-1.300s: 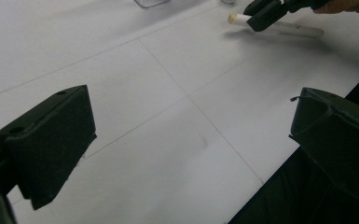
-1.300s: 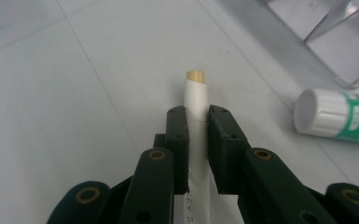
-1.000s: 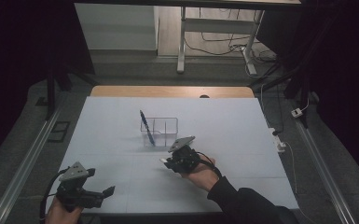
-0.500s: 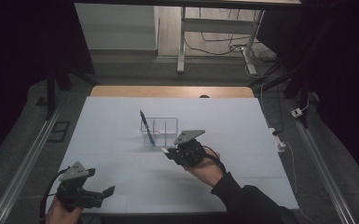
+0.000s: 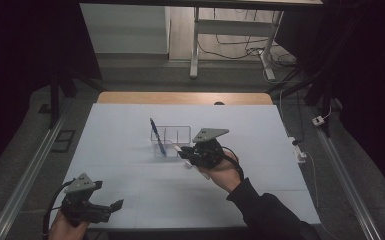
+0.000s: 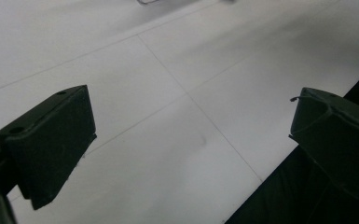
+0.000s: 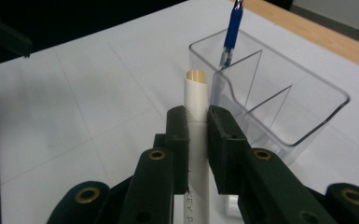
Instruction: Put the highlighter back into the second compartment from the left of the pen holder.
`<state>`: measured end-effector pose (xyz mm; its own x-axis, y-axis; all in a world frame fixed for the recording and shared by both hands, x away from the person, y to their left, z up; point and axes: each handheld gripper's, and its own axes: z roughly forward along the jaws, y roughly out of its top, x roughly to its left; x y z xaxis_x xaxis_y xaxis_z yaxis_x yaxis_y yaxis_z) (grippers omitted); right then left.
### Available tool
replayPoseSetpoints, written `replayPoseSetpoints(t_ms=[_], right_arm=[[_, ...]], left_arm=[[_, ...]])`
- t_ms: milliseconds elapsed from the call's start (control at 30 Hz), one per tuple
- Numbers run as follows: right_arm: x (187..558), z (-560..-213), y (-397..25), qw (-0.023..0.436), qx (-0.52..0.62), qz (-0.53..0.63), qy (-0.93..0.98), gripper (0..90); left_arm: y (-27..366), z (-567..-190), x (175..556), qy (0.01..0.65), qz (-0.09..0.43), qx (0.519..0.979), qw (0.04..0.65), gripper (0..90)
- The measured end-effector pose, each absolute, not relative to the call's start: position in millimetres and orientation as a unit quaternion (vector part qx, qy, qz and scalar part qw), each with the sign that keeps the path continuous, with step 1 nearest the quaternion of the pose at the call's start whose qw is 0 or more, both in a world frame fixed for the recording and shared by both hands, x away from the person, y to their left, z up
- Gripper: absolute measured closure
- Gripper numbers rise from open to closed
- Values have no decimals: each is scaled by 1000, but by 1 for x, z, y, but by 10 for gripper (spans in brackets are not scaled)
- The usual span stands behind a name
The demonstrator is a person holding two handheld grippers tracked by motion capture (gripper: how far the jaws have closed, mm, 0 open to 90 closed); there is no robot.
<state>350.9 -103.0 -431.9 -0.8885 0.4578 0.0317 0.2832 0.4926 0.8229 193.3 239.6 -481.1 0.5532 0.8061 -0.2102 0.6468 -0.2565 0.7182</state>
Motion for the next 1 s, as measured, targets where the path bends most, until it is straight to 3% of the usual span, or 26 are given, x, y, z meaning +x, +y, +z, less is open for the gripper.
replayPoseSetpoints(t_ms=[1000], right_arm=[[392, -415, -82, 124, 243, 508, 817, 784]], left_arm=[[241, -481, 193, 464, 86, 788, 395, 0]])
